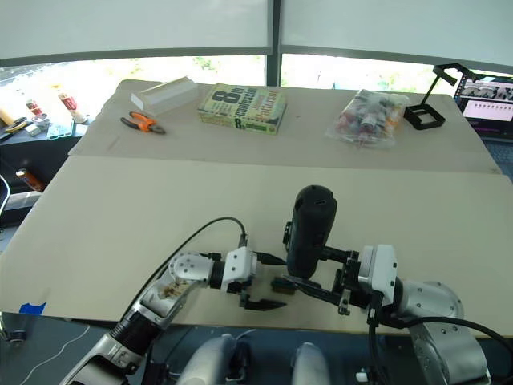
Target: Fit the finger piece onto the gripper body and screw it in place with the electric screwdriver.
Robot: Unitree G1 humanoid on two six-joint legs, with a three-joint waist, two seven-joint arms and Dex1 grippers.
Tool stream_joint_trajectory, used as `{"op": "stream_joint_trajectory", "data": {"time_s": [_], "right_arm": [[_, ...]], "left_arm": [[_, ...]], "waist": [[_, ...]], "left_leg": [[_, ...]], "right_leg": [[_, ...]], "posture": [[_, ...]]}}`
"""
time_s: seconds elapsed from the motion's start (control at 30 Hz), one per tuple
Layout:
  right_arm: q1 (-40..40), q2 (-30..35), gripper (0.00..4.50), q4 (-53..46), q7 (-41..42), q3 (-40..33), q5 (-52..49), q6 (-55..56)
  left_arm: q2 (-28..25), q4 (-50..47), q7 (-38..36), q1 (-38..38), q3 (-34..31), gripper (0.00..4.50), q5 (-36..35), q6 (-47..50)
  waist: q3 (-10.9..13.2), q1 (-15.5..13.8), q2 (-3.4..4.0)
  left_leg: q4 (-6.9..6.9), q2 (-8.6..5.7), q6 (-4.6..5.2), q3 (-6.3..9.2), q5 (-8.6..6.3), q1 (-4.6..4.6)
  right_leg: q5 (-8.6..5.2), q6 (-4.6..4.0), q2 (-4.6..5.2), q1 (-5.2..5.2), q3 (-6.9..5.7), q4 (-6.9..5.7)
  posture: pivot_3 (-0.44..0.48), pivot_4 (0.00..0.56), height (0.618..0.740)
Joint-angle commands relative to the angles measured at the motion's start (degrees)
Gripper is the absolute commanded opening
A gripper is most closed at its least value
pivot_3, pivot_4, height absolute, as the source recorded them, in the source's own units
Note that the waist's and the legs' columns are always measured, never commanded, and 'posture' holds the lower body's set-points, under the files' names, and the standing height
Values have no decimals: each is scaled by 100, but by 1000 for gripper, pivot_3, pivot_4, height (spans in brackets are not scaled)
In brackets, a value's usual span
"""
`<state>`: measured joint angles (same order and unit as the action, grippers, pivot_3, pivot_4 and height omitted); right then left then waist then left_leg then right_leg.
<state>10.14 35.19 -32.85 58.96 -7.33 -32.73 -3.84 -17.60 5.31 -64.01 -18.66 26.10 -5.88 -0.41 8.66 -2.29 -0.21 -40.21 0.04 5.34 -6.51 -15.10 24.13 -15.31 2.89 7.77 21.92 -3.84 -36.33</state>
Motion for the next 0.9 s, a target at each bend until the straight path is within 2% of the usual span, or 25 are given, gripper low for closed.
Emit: {"op": "stream_joint_trajectory", "data": {"time_s": [0.03,0.9], "right_arm": [[-57,-23,1927,-163,22,-60,-95,215],[-222,-71,1927,-69,5,10,-64,218]], "left_arm": [[17,7,-59,98,217,4500,68,71],[28,36,-67,82,221,4500,74,85]], "waist": [[0,0,0],[0,0,0]], "left_leg": [[0,0,0,0,0,0],[0,0,0,0,0,0]], "right_leg": [[0,0,0,0,0,0],[0,0,0,0,0,0]], "posture": [[0,150,740],[0,150,740]]}}
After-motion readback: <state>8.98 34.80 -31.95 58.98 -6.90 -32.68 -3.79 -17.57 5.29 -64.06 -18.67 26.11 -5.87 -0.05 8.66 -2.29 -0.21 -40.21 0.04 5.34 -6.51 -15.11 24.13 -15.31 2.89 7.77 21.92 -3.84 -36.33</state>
